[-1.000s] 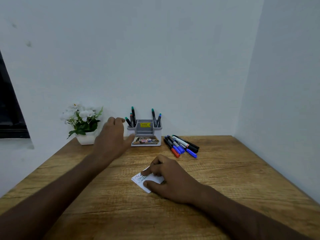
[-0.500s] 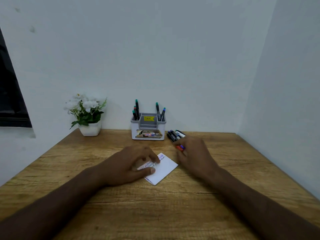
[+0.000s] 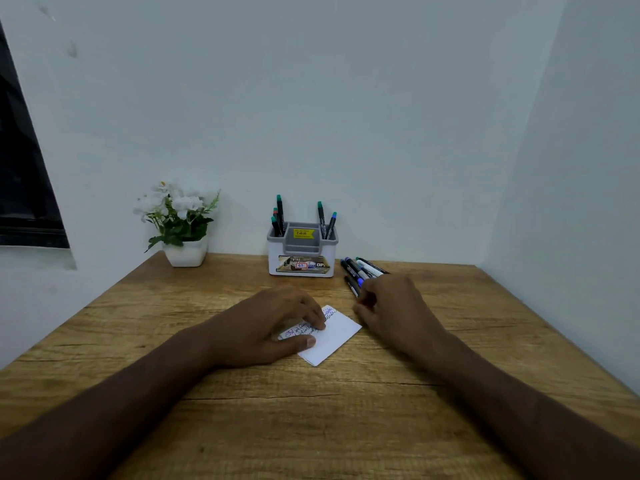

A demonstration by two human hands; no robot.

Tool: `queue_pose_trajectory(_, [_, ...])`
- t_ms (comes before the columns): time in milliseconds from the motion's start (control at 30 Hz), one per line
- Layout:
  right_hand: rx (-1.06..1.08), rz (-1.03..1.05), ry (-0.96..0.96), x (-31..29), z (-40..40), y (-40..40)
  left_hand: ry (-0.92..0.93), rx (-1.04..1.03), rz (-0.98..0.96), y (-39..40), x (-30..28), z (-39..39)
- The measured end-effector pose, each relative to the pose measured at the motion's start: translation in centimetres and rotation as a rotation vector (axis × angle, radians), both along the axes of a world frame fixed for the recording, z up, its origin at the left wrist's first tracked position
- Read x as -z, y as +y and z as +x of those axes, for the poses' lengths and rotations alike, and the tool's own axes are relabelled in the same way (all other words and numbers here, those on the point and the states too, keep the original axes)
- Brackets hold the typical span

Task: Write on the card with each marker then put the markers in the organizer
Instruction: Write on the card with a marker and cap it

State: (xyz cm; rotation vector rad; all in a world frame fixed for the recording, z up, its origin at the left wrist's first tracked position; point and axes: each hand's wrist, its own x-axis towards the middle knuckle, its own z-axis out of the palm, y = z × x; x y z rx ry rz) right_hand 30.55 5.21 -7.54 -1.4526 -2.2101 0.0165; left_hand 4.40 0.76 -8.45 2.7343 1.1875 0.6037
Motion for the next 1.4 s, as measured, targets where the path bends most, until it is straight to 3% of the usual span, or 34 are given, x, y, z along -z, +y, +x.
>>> queue_pose_trajectory(300, [0.079, -0.095, -0.075, -0.2, -0.2, -0.6, -0.124, -0.074, -0.039, -0.4, -0.6, 0.4])
queue_pose_trajectory(367, [0.038, -0.070, 0.067, -0.2, 0.0, -0.8, -0.091, -0.112, -0.034, -0.5, -0.6, 0.5])
queue_pose_trajectory(467, [-0.079, -0.152, 0.560, -0.6, -0.5, -1.6, -0.069, -0.136, -0.019, -0.6, -0.4, 0.6])
queue_pose_trajectory(533, [-0.154, -0.275, 0.751, -0.5, -1.1, -2.0, -0.101, -0.135, -0.010, -0.8, -0.5, 0.7])
queue_pose_trajectory(667, [-0.220, -0.426, 0.791, 0.2, -2.2, -2.7, -0.063, -0.166, 0.052, -0.8, -0.6, 1.1])
queue_pose_trajectory(867, [-0.402, -0.465, 0.976, 0.5, -2.4, -3.1, 0.029, -0.221, 0.146, -0.3, -0.1, 1.5])
queue_pose_trajectory(1000, [-0.421, -0.523, 1.040, 0.8, -2.4, -3.0, 0.011, -0.250, 0.168, -0.3, 0.0, 1.5])
queue_pose_trajectory(1167, [-0.421, -0.599, 1.122, 1.2, -2.7, -3.0, 0.142, -0.362, 0.096, -0.3, -0.5, 2.1])
queue_pose_trajectory(1400, [-0.453, -0.646, 1.159, 0.6, -2.9, -3.8, 0.179, -0.379, 0.098, -0.2, -0.9, 2.5])
